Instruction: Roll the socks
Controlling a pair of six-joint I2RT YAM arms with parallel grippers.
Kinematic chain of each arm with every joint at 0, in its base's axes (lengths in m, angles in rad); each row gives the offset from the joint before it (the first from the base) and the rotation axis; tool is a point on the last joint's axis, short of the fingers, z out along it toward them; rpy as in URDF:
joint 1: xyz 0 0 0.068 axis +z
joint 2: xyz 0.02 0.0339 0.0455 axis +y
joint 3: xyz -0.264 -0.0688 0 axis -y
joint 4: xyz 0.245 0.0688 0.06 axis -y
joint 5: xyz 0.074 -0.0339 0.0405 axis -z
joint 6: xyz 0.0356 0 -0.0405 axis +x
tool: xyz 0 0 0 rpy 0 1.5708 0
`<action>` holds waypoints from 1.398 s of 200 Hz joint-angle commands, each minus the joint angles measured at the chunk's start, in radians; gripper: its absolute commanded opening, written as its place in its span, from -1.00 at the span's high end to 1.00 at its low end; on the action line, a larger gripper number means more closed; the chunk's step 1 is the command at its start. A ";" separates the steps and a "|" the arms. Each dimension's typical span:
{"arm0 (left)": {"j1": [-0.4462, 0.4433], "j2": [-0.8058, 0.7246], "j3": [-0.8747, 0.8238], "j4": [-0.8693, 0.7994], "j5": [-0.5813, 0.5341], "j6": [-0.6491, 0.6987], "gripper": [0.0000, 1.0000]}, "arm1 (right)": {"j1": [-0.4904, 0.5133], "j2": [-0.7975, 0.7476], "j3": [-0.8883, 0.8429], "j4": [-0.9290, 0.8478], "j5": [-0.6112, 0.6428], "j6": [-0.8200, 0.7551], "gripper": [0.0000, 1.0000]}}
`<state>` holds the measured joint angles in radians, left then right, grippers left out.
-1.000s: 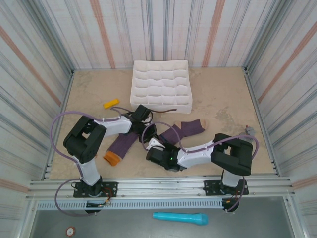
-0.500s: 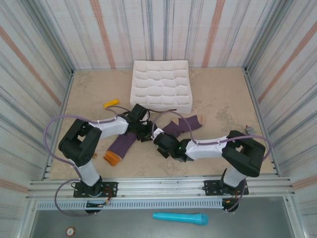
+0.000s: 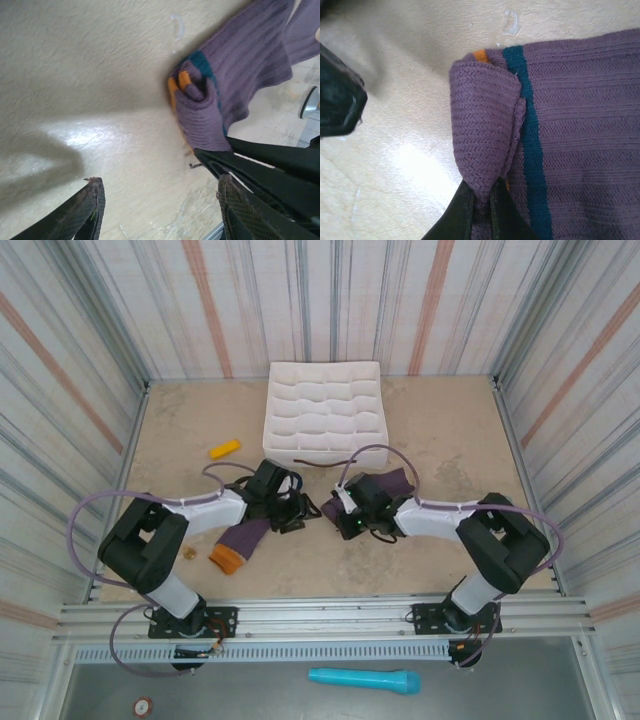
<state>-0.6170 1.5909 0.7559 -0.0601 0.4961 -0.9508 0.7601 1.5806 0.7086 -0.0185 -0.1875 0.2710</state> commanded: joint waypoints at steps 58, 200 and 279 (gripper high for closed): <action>-0.013 -0.023 -0.091 0.267 -0.047 -0.037 -0.12 | -0.216 0.117 -0.034 0.130 -0.521 0.277 1.00; -0.069 0.188 0.012 0.418 -0.134 -0.051 -0.07 | -0.411 0.306 -0.073 0.293 -0.663 0.614 1.00; -0.073 0.292 0.117 0.361 -0.150 -0.040 0.24 | -0.414 0.316 -0.067 0.304 -0.664 0.621 1.00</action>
<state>-0.6827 1.8442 0.8425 0.3531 0.3729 -0.9997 0.3527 1.8465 0.6544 0.3595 -0.9207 0.8581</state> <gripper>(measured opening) 0.410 0.083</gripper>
